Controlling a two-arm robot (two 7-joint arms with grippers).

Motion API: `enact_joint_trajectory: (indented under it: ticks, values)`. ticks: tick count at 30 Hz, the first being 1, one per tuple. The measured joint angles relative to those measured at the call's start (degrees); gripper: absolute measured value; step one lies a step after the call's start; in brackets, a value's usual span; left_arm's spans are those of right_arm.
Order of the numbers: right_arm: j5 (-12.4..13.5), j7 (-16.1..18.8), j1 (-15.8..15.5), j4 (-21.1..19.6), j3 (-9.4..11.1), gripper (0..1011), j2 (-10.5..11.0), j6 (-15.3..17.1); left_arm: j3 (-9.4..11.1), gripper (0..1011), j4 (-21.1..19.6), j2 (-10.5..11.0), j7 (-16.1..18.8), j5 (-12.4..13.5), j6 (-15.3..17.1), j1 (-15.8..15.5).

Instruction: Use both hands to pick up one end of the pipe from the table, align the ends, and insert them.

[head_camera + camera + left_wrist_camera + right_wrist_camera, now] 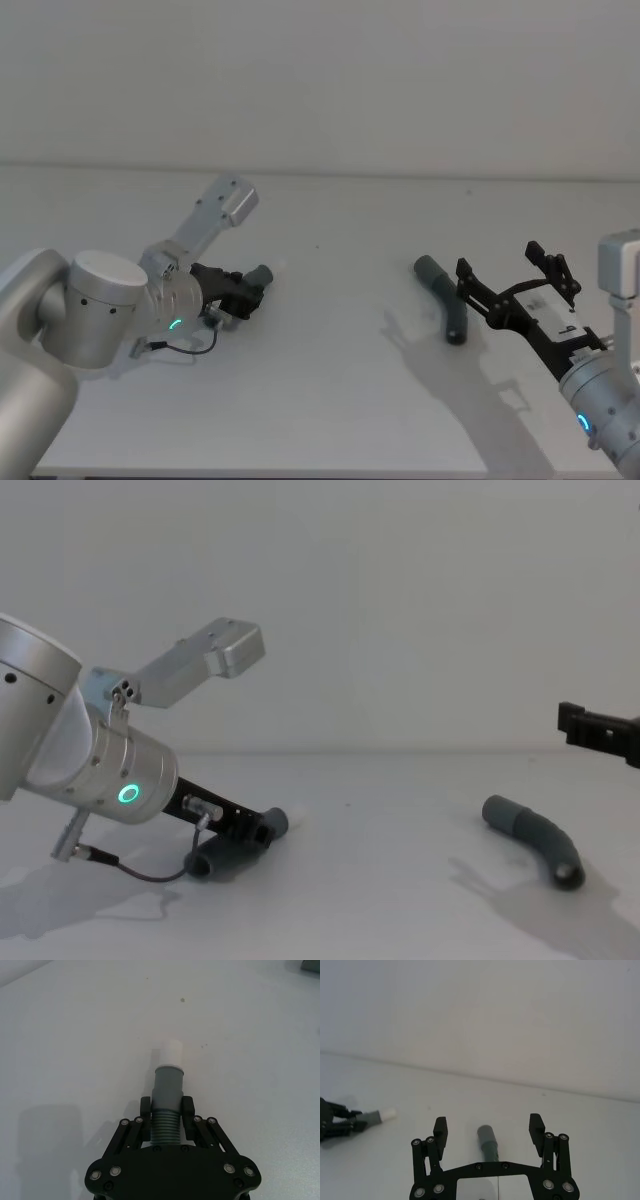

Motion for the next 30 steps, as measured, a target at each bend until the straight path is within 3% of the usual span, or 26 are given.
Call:
enact_joint_trajectory:
  ticks: [16,30]
  values:
    - [-2.2,2.98,4.48,-0.05,-0.6,1000,4.47,12.07,0.0,353,0.0,0.0,0.0,-0.01,-0.01,0.0]
    - [-3.58,6.79,9.15,2.7,-2.51,1000,6.06,16.66,0.0,352,0.0,0.0,0.0,0.0,-0.01,0.0]
